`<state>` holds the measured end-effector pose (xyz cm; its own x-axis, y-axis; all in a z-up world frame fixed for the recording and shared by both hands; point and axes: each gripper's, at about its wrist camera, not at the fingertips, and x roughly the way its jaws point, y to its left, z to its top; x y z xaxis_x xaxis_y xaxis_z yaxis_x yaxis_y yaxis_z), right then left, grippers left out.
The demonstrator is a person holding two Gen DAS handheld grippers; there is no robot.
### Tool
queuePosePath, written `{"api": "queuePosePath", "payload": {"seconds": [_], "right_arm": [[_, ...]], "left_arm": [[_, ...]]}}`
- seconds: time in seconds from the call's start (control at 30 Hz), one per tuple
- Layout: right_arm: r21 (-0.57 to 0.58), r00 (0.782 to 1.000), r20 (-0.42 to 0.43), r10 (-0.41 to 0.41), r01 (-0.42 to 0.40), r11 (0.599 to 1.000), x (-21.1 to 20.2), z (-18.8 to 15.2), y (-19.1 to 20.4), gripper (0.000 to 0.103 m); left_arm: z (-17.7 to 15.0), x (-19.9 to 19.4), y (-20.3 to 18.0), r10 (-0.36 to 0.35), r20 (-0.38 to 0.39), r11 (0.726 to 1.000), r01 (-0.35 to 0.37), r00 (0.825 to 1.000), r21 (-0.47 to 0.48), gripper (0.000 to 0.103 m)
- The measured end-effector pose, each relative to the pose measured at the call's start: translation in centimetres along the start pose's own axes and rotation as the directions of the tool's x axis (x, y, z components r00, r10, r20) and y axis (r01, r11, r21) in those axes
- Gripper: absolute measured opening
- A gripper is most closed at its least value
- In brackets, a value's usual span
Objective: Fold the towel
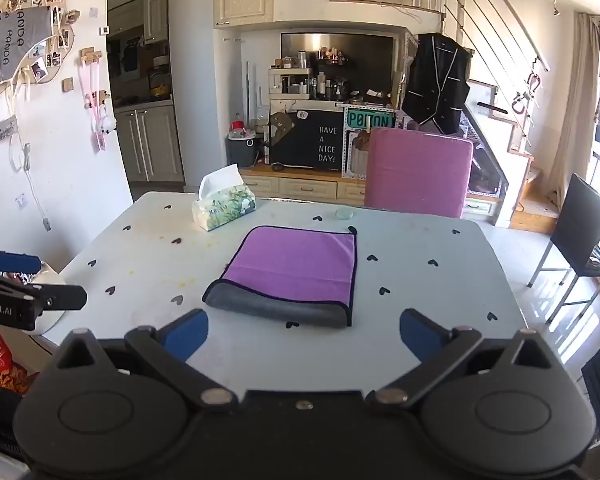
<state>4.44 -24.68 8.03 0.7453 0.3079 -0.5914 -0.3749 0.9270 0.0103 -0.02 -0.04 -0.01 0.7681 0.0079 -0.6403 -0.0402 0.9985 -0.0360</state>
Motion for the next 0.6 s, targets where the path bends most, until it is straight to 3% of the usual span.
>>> {"api": "queuePosePath", "payload": {"seconds": [0.6], "right_arm": [[-0.003,1.000,-0.006,0.005,-0.005,1.000,-0.06,-0.05,0.07,0.102]], "left_arm": [[-0.02,-0.02,0.05,-0.004,-0.002,1.000,0.004,1.000,-0.004,0.103]]}}
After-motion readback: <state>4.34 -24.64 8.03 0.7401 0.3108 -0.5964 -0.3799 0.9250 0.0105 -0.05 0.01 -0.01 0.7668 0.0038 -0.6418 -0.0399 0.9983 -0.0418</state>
